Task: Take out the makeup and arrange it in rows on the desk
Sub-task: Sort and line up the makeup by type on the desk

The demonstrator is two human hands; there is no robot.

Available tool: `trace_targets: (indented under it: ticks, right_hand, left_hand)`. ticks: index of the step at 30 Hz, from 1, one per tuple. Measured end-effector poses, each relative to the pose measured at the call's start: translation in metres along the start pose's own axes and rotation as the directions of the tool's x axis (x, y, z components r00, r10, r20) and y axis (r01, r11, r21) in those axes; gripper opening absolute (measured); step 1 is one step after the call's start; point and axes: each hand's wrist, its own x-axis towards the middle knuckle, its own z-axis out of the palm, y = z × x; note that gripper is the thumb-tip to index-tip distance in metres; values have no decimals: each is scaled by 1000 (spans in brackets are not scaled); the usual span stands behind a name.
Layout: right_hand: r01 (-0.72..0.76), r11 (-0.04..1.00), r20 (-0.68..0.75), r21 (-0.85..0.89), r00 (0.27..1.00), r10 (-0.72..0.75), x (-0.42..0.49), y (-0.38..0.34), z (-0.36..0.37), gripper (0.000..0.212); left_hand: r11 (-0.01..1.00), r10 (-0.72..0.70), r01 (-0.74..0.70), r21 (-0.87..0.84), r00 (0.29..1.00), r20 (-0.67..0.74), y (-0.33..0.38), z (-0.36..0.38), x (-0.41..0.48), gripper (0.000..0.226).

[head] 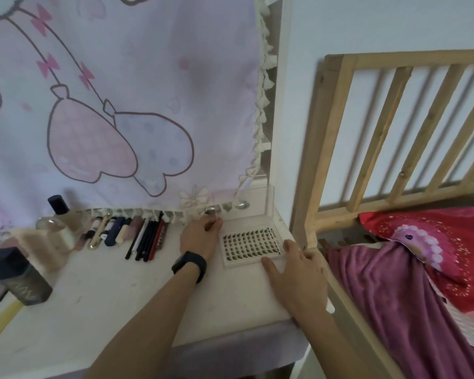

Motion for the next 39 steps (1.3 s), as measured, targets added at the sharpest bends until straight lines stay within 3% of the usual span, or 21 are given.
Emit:
trace_targets:
  ticks: [15,21,24,28,32,37,39]
  right_hand:
    - [7,1000,-18,-18,1000,-7,0,6,5,62]
    - [38,999,-14,-34,999,-38,2,11,9,64]
    - [51,998,-25,-43,998,-52,2,14,11,65]
    - [130,989,-138,-64,981,-138,-6,17,13,49]
    - [338,917,-114,-211,923,-367,-30,8,25,48]
    - [474,852,-53,-224,867,-496,-65,-30,51,10]
    - [497,845,-17,-195,860,-510,-71,-48,62,5]
  left_hand:
    - [997,18,-21,79,999,29,-3,0,-2,34]
    - [1000,-13,16,-21,995,95,-4,-8,-17,30]
    - [998,32,-38,43,990,140,-6,-21,-32,33]
    - [967,126,-169,188,968,219,-14,-50,-66,34]
    - [900,181,-263,347,951,250,-35,-91,-95,35]
    - [862,125,-193,469,977,173,-75,-137,-106,37]
    - [850,79,-128,510,990,118,-91,-153,-104,41]
